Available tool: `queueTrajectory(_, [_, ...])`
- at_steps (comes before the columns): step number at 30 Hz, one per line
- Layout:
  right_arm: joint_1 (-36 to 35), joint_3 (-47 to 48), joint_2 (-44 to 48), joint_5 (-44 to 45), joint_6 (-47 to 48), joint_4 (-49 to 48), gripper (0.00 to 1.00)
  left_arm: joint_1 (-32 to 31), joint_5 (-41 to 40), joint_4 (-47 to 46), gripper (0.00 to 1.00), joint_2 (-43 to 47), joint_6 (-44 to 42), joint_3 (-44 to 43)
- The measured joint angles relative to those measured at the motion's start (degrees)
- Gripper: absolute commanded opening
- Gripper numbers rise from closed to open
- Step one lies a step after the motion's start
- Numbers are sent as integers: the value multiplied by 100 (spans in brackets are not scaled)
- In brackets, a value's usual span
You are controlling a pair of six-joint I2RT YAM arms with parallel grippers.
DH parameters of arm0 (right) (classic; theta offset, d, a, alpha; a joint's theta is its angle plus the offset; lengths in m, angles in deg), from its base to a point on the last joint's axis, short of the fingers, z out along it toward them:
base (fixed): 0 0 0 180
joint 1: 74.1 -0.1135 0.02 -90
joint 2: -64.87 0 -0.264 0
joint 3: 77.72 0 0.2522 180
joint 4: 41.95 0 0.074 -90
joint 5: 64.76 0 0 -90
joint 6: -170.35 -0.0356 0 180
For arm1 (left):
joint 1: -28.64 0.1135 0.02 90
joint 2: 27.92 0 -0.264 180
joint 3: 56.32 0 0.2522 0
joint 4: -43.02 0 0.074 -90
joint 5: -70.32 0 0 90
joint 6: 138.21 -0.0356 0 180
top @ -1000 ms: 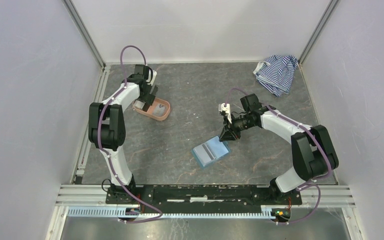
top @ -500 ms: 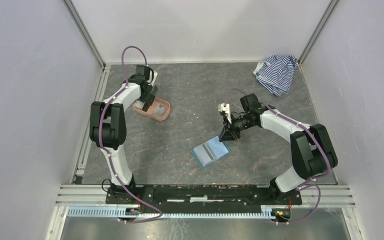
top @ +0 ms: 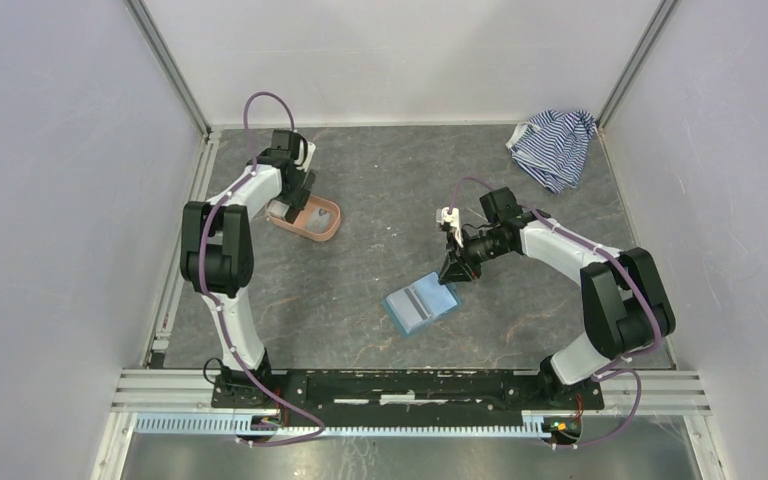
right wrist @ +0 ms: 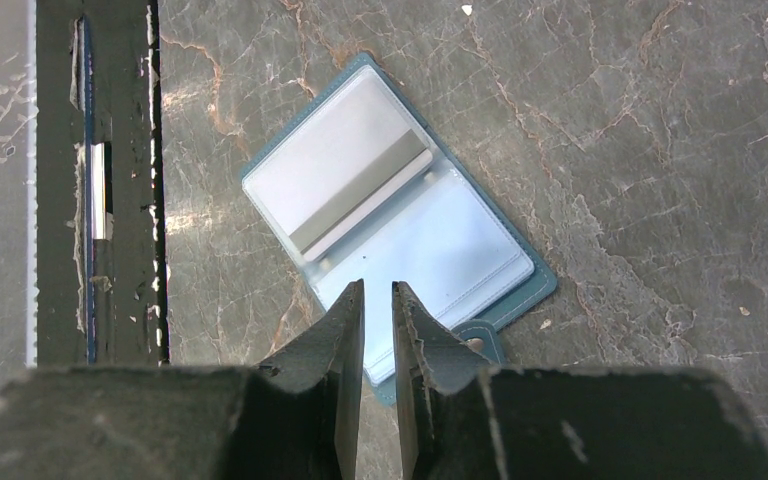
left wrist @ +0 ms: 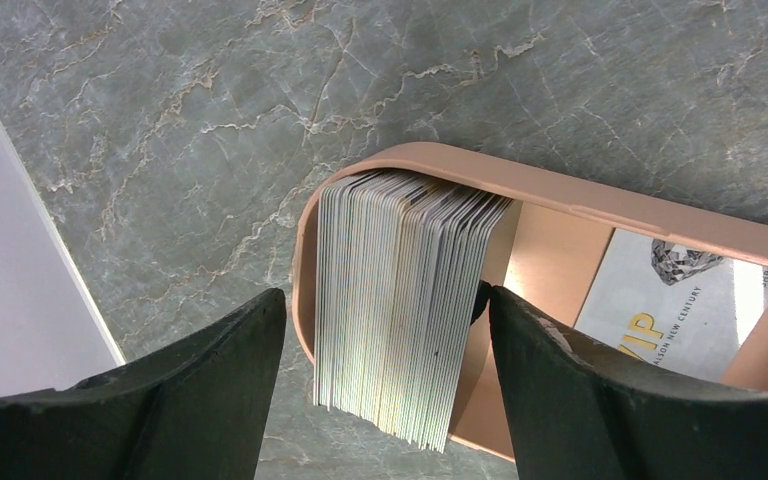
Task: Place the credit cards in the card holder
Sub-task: Pick up the credit card from the storage box.
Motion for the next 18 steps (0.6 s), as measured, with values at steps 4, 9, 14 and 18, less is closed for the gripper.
queueTrajectory(4, [0, 0, 0, 0, 2, 4, 22, 59, 173, 11, 77, 0, 0, -2])
queueTrajectory(9, [0, 0, 0, 0, 2, 4, 22, 153, 260, 22, 73, 0, 0, -20])
queueTrajectory(14, [0, 0, 0, -2, 4, 9, 22, 208, 260, 98, 71, 0, 2, -74])
queueTrajectory(18, [2, 0, 0, -2, 17, 13, 22, 208, 264, 125, 70, 0, 2, -116])
